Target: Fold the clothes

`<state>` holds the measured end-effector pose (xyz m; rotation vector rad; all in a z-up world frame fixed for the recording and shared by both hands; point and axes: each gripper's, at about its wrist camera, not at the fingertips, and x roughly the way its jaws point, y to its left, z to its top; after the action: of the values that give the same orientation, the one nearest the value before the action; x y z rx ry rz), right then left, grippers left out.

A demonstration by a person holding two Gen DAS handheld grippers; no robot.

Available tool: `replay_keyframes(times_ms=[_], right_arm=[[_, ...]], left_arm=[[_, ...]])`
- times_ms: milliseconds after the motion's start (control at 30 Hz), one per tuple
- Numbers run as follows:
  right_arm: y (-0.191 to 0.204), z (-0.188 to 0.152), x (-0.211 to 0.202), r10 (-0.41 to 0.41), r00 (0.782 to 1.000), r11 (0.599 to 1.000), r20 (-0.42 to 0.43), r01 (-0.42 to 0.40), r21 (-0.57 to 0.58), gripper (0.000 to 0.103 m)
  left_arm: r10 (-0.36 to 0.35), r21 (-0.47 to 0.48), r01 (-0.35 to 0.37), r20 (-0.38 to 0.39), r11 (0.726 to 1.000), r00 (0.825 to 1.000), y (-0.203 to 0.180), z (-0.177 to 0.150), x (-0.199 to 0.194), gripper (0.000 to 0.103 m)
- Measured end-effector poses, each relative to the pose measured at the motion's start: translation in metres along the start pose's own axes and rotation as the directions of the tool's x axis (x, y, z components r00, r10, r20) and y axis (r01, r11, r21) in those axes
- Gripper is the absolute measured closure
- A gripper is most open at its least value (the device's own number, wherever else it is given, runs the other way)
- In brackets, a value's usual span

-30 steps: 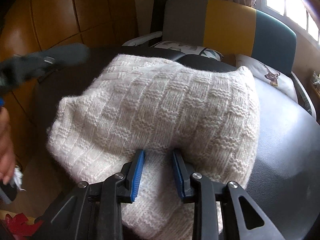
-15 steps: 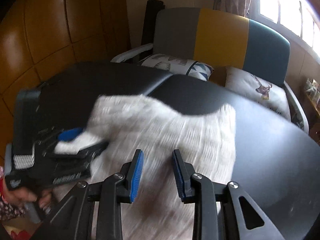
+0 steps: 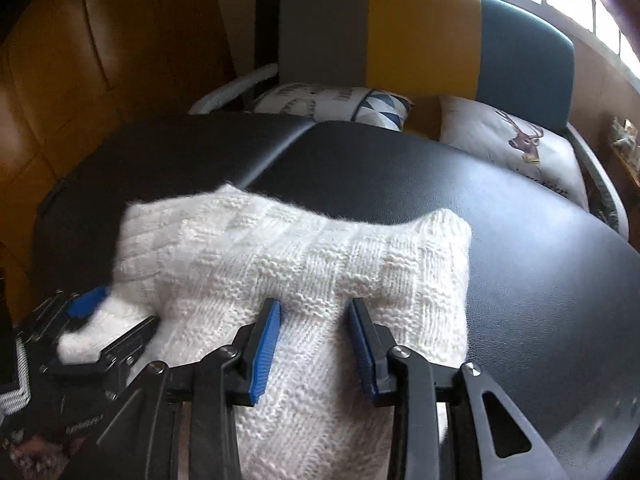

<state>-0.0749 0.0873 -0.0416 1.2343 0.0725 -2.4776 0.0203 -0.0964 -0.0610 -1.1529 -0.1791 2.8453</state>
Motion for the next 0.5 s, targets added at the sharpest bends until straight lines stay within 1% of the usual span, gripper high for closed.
replay_keyframes(times_ms=[33, 100, 133, 200, 300, 367, 400, 467, 500], right_arm=[[-0.003, -0.001, -0.012, 0.02, 1.0, 1.0, 0.023, -0.021, 0.023, 0.069], [-0.007, -0.01, -0.042, 0.063, 0.994, 0.996, 0.086, -0.068, 0.054, 0.068], [-0.006, -0.016, -0.053, 0.07, 0.993, 0.996, 0.099, -0.075, 0.042, 0.068], [-0.002, -0.03, -0.069, 0.071, 0.991, 0.997, 0.112, -0.073, 0.005, 0.068], [0.012, -0.05, -0.08, 0.094, 0.991, 0.994, 0.095, -0.087, -0.073, 0.07], [0.025, -0.061, -0.076, 0.097, 0.993, 0.987, 0.065, -0.088, -0.134, 0.07], [0.032, -0.067, -0.073, 0.092, 0.995, 0.983, 0.05, -0.082, -0.165, 0.07], [0.042, -0.08, -0.066, 0.047, 0.999, 0.976, 0.027, -0.04, -0.216, 0.07], [0.043, -0.086, -0.061, 0.027, 1.0, 0.973, 0.006, -0.025, -0.231, 0.07]], left_arm=[[-0.007, -0.022, 0.007, 0.013, 1.0, 1.0, 0.004, 0.001, -0.009, 0.027], [0.032, -0.044, -0.028, 0.082, 0.999, 0.996, 0.01, 0.001, -0.032, 0.028], [0.048, -0.038, -0.044, 0.112, 0.998, 0.993, 0.009, -0.001, -0.042, 0.029], [0.067, 0.002, -0.068, 0.16, 0.998, 0.985, 0.001, -0.003, -0.058, 0.029], [0.046, 0.112, -0.062, 0.14, 0.992, 0.989, -0.022, -0.008, -0.051, 0.03], [0.067, 0.166, -0.084, 0.107, 0.983, 0.992, -0.032, -0.013, -0.036, 0.034], [0.073, 0.167, -0.088, 0.096, 0.982, 0.993, -0.03, -0.016, -0.03, 0.034], [0.085, 0.17, -0.096, 0.074, 0.981, 0.994, -0.025, -0.022, -0.016, 0.03], [0.09, 0.171, -0.1, 0.064, 0.98, 0.994, -0.022, -0.025, -0.01, 0.025]])
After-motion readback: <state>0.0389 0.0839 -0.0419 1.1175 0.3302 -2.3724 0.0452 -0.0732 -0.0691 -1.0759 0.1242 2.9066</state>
